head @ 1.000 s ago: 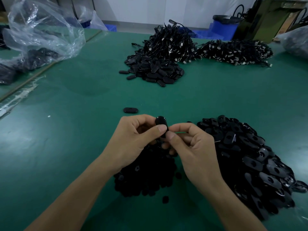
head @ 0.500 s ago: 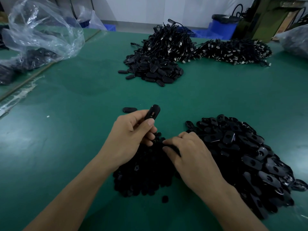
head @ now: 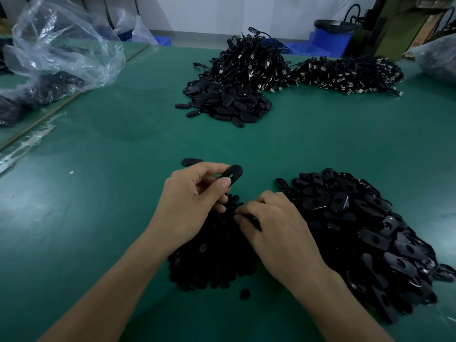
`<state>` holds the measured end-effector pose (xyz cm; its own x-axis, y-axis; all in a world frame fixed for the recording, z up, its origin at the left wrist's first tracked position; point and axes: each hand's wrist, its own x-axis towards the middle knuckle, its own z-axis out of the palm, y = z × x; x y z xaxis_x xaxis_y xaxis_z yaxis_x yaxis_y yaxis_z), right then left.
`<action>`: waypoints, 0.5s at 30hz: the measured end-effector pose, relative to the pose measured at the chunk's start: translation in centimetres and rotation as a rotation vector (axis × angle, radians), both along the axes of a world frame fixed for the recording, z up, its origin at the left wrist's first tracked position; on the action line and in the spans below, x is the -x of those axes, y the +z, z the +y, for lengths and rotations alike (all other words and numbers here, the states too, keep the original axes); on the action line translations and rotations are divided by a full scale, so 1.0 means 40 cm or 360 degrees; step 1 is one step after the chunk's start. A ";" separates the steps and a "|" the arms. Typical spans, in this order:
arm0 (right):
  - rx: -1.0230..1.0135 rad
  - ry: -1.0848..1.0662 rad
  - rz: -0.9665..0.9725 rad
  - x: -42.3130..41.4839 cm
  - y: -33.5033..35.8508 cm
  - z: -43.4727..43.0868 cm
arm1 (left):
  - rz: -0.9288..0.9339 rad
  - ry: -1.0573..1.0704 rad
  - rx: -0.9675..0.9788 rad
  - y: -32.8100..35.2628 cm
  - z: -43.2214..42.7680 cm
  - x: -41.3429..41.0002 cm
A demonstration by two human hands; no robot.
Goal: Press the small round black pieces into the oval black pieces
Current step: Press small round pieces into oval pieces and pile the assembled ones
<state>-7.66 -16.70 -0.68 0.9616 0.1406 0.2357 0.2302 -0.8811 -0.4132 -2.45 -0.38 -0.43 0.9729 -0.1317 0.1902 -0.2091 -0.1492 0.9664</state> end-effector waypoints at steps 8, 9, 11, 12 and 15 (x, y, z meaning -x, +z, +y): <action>-0.0126 -0.0029 -0.0130 -0.001 -0.003 0.000 | -0.0106 0.0099 -0.0131 -0.003 0.007 -0.001; -0.0202 -0.0032 -0.0141 -0.001 -0.004 -0.001 | -0.0123 0.0118 -0.0155 -0.003 0.009 -0.001; -0.0346 -0.0035 -0.0168 -0.001 -0.006 -0.005 | -0.0163 0.0164 -0.0194 0.000 0.011 0.000; -0.0403 -0.0038 -0.0203 -0.002 -0.006 -0.007 | -0.0181 0.0180 -0.0205 0.002 0.010 0.001; -0.0569 -0.0061 -0.0361 -0.001 -0.005 -0.010 | -0.0178 0.0199 -0.0187 0.008 0.003 0.004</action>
